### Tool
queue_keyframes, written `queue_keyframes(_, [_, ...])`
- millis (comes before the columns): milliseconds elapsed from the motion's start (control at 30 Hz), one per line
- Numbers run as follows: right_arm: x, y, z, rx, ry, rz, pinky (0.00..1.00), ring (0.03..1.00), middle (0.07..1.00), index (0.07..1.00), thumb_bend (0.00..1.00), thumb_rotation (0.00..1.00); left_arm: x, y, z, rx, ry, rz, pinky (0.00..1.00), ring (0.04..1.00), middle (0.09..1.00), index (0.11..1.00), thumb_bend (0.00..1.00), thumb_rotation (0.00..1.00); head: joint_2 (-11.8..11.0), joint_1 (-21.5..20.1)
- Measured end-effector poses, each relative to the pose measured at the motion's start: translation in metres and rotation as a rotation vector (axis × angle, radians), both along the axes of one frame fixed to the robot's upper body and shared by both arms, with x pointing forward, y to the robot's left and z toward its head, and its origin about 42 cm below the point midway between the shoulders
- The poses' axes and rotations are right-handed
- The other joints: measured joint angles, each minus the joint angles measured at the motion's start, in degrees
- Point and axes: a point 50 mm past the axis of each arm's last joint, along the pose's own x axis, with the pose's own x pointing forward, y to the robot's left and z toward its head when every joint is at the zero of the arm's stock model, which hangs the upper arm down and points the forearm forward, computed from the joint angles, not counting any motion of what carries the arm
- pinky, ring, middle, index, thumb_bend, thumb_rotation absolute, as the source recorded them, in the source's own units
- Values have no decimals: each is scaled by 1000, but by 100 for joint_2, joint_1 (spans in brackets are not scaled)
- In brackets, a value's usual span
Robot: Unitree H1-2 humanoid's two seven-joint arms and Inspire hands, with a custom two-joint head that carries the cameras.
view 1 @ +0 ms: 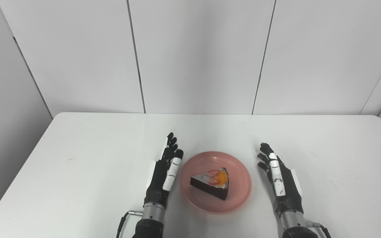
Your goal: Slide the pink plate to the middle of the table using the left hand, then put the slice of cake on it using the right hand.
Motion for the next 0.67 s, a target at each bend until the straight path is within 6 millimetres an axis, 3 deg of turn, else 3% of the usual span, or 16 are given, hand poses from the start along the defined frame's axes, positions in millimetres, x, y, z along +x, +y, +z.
queue_keyframes(667, [0,1,0,1,1,1,866,883,904,866,792,1000,-1,1,0,-4,3,6,962,946,976,1000,719,1000,0,-35])
